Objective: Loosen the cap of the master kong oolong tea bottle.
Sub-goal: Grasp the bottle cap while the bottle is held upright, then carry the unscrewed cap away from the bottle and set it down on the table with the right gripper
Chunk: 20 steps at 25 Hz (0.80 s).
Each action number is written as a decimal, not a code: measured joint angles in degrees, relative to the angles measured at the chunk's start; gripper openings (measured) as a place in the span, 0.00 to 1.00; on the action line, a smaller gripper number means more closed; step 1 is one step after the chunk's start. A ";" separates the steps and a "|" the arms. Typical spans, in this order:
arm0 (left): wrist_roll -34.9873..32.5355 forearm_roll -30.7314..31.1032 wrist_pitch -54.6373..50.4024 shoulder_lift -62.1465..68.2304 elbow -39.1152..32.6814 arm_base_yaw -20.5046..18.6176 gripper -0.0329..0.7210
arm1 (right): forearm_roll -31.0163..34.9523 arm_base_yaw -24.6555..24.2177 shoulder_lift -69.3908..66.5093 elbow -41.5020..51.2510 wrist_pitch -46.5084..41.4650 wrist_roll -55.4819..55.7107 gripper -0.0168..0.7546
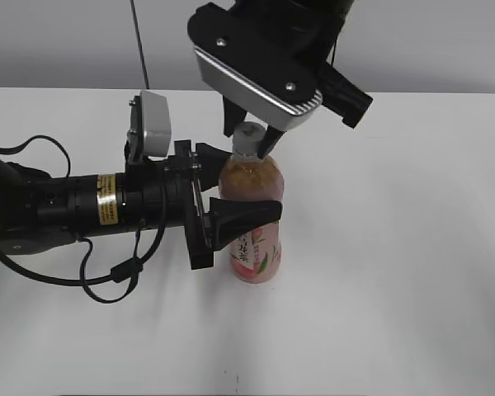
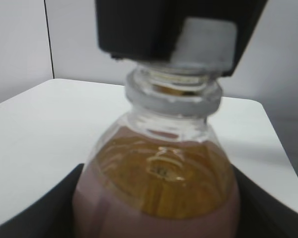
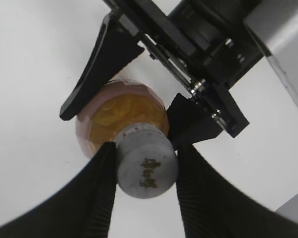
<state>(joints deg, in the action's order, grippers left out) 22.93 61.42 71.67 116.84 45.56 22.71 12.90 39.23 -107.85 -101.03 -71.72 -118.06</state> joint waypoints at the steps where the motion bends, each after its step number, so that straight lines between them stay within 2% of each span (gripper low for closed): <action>1: 0.00 0.00 0.00 0.00 0.00 0.00 0.66 | 0.03 0.00 0.00 0.00 0.00 -0.92 0.38; 13: 0.44 -0.37 -0.18 0.00 0.00 0.02 0.66 | 4.73 0.00 1.15 -0.77 1.56 -7.21 0.38; 20: 0.44 -0.32 -0.18 0.00 0.00 0.02 0.66 | 2.14 -1.21 1.21 -0.77 1.63 -0.03 0.38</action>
<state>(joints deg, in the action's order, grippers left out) 23.37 61.10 71.49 116.84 45.56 22.73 15.04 38.02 -106.64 -101.80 -70.09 -118.08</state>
